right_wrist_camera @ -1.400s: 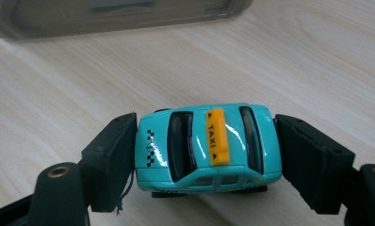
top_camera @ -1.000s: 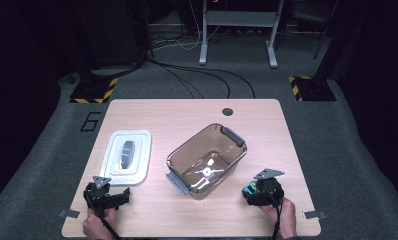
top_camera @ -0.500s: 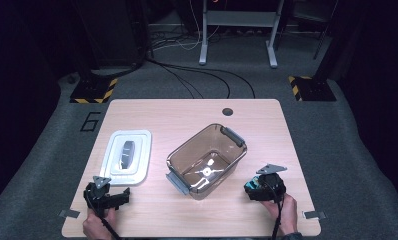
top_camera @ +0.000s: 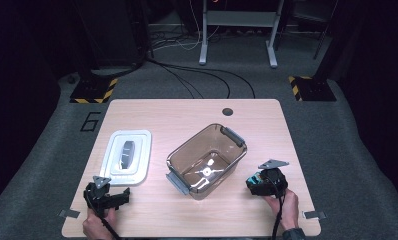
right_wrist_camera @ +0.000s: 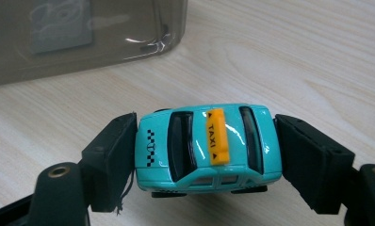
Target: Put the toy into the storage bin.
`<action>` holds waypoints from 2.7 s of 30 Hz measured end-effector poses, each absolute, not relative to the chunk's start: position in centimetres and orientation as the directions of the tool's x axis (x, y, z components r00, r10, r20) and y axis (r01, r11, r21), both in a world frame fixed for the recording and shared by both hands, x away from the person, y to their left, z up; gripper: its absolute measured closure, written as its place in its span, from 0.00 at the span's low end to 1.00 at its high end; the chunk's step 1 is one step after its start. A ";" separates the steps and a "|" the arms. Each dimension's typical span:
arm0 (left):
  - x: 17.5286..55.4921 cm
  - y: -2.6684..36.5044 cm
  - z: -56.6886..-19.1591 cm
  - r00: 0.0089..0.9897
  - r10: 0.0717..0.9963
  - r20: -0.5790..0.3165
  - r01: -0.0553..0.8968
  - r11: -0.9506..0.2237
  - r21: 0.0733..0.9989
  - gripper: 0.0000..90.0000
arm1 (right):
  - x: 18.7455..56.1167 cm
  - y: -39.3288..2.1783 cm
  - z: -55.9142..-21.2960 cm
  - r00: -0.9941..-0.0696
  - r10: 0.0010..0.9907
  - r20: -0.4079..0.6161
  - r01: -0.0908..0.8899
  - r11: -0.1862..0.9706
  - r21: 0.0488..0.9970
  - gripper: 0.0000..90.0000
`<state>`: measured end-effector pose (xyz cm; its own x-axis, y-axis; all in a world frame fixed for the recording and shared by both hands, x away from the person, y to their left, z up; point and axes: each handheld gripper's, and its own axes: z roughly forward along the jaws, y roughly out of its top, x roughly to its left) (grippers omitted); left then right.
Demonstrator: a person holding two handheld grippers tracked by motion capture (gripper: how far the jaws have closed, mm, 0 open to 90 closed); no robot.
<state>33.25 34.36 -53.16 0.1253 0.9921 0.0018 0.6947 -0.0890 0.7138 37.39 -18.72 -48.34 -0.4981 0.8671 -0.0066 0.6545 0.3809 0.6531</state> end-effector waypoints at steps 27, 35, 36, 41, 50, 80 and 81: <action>33.3 34.4 -53.2 0.125 0.992 0.002 0.695 -0.089 0.714 0.00 | 39.7 -19.8 -46.2 -0.449 0.893 -0.022 0.658 0.348 0.667 0.26; 33.3 34.4 -53.2 0.124 0.992 0.002 0.693 -0.088 0.715 0.00 | 40.5 -20.1 -45.3 -0.444 0.896 -0.034 0.653 0.349 0.672 0.26; 33.3 34.4 -53.1 0.127 0.992 0.001 0.696 -0.090 0.712 0.00 | 40.5 -20.1 -45.2 -0.435 0.900 -0.033 0.659 0.343 0.669 0.26; 33.2 34.3 -53.2 0.123 0.992 0.000 0.695 -0.086 0.714 0.00 | 40.9 -20.2 -44.6 -0.436 0.899 -0.045 0.649 0.349 0.676 0.26; 33.2 34.3 -53.2 0.123 0.992 0.000 0.694 -0.086 0.715 0.00 | 41.4 -20.3 -43.7 -0.424 0.904 -0.051 0.650 0.343 0.678 0.26; 33.2 34.3 -53.2 0.122 0.993 0.001 0.694 -0.086 0.715 0.00 | 44.3 -20.3 -41.4 -0.385 0.921 -0.053 0.652 0.312 0.691 0.26; 33.2 34.3 -53.2 0.122 0.993 0.002 0.695 -0.087 0.714 0.00 | 44.5 -20.3 -41.3 -0.383 0.922 -0.051 0.652 0.309 0.692 0.26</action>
<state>33.24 34.33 -53.17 0.1221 0.9925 0.0017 0.6947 -0.0867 0.7141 44.46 -20.29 -41.34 -0.3834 0.9222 -0.0512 0.6519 0.3095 0.6922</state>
